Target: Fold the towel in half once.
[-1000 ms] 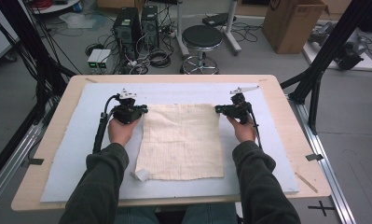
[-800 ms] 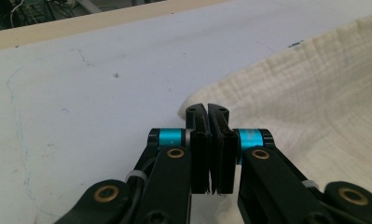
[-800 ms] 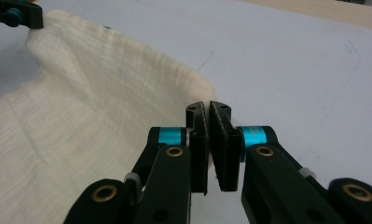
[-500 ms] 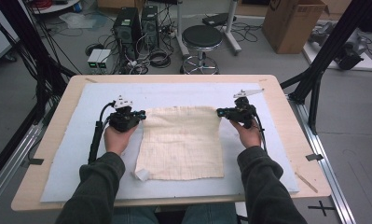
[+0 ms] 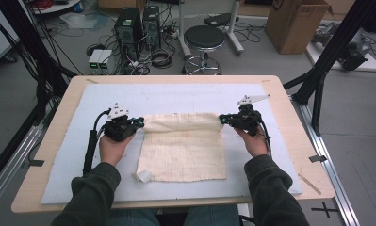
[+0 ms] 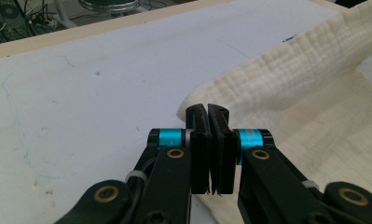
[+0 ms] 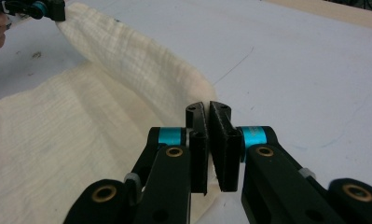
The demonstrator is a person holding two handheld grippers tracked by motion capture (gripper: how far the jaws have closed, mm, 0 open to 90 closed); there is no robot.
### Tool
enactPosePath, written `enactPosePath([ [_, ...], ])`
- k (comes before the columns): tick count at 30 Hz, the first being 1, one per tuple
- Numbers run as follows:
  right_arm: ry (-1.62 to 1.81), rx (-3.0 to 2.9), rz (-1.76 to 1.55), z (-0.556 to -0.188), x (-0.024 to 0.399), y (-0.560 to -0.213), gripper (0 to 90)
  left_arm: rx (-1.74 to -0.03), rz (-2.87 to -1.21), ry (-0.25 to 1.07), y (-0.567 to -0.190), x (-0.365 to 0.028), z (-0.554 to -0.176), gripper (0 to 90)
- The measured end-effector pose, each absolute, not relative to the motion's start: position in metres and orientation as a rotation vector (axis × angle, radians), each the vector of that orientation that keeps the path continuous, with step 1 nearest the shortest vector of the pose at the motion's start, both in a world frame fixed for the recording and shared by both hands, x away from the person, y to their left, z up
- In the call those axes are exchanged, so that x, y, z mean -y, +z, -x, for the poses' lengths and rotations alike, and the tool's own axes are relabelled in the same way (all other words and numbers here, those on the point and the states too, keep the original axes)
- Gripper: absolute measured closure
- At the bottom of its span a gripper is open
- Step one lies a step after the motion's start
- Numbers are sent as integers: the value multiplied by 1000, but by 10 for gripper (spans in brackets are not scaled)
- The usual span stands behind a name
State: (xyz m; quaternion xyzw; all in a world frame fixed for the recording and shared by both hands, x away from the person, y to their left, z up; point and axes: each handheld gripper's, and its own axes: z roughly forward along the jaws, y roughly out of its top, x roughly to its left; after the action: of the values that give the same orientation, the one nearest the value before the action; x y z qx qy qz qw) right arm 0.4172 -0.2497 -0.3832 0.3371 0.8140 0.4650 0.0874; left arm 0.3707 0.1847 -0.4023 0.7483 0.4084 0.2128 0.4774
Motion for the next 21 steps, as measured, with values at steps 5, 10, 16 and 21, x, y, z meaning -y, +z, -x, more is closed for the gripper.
enactPosePath([
  [5,1408,-2423,-990,-409,253,-385,859,-977,-1855,522,-401,-184,-361,872],
  [10,1409,-2431,-983,-401,254,-386,859,-964,-1848,520,-401,-186,-352,872],
  [16,1405,-2445,-957,-392,255,-389,859,-949,-1850,508,-406,-187,-340,872],
  [21,1402,-2463,-938,-384,254,-392,859,-941,-1842,498,-409,-190,-332,872],
])
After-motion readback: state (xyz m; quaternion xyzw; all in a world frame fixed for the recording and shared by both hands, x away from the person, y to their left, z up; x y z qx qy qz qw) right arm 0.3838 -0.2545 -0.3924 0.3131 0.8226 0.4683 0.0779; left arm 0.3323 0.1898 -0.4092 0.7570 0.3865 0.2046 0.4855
